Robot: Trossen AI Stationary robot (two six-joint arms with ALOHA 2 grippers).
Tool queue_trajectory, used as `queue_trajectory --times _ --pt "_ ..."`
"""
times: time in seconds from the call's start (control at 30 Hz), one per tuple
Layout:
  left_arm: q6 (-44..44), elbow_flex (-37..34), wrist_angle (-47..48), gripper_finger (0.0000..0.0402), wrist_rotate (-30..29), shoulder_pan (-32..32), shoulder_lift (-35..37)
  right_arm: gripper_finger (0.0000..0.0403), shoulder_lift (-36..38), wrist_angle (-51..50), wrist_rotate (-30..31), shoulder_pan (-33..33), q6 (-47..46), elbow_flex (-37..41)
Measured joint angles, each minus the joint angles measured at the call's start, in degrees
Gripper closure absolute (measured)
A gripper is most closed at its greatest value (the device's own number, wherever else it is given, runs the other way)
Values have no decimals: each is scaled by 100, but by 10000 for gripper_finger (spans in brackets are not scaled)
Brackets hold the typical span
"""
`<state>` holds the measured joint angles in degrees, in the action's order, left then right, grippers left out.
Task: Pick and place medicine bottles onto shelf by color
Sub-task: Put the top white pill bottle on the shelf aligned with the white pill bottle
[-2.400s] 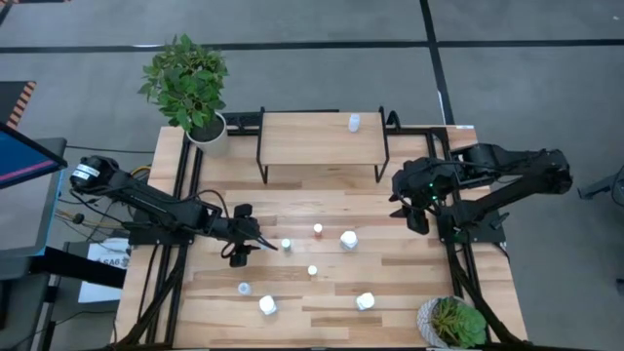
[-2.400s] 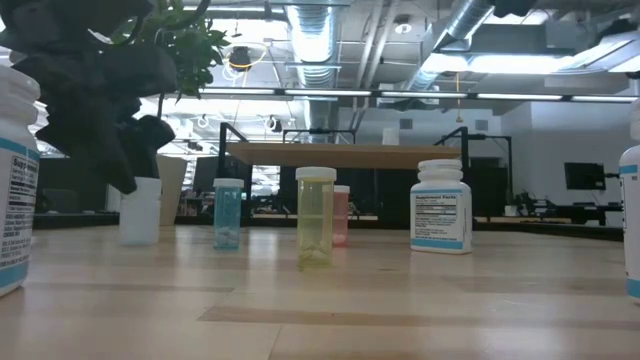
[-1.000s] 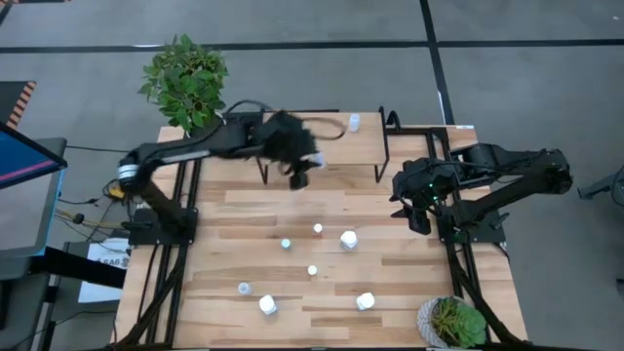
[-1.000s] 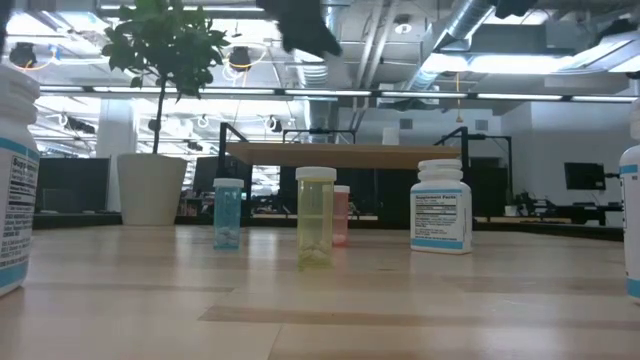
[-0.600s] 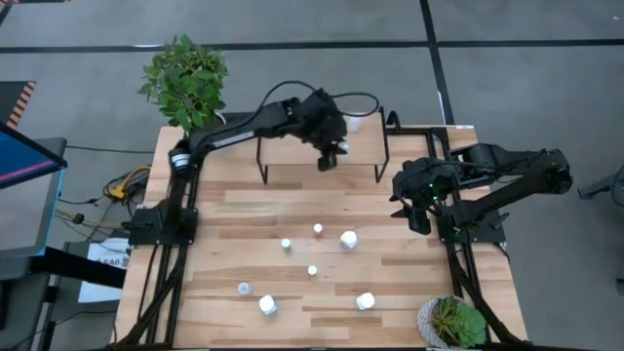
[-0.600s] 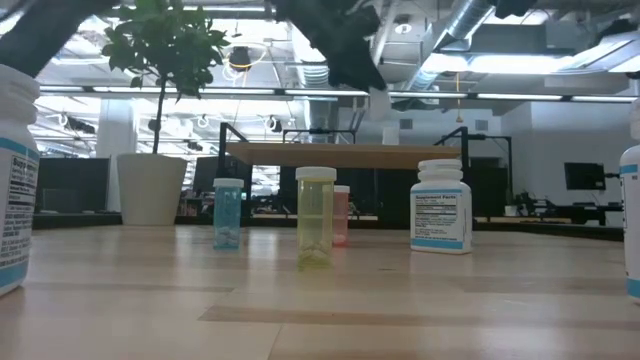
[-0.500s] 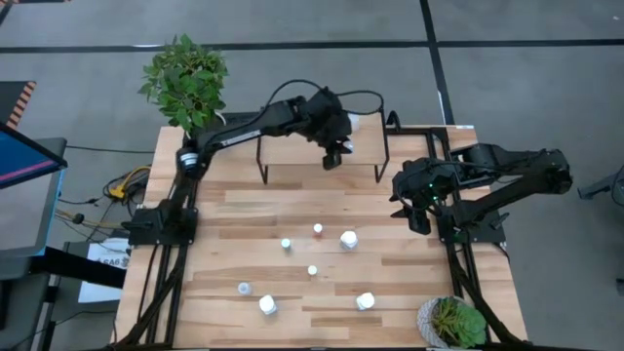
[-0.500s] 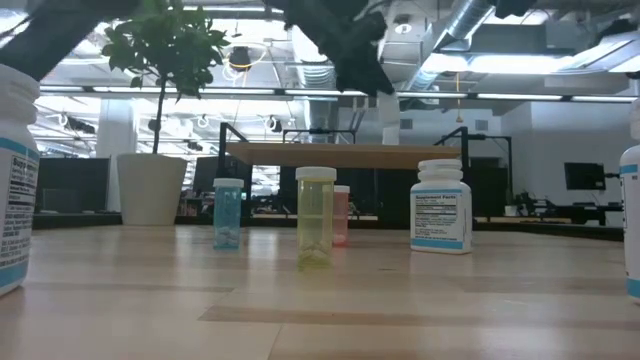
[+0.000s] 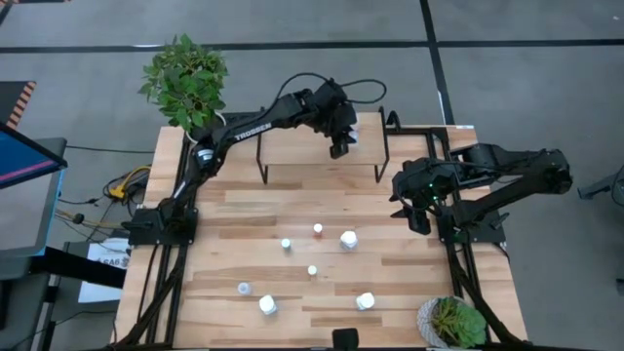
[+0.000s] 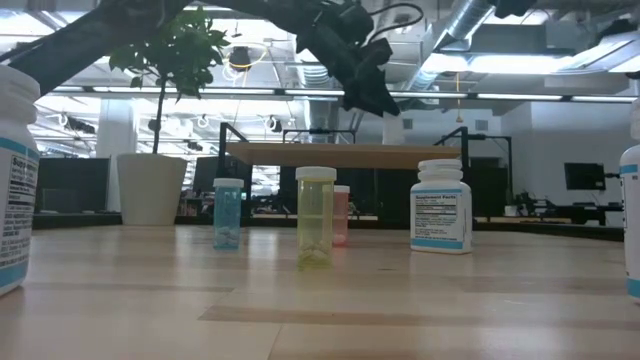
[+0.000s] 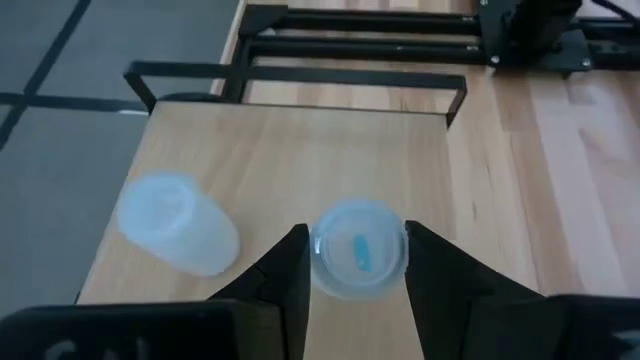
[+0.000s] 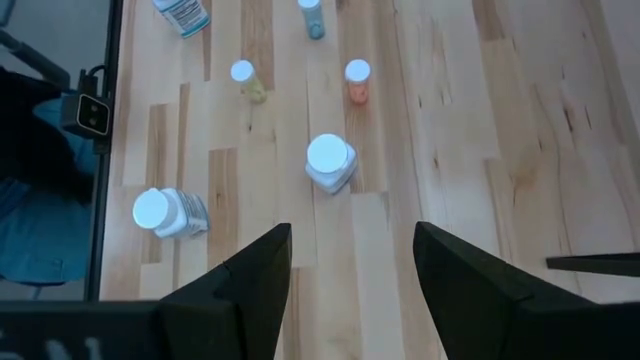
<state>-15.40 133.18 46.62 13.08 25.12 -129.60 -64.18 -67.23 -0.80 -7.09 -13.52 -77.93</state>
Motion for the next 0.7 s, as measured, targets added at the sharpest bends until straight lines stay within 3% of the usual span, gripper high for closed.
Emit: queue_trajectory --times 0.7 --pt "-297 -20 139 286 8 76 -74 171 1 -3 0 0 0 0"
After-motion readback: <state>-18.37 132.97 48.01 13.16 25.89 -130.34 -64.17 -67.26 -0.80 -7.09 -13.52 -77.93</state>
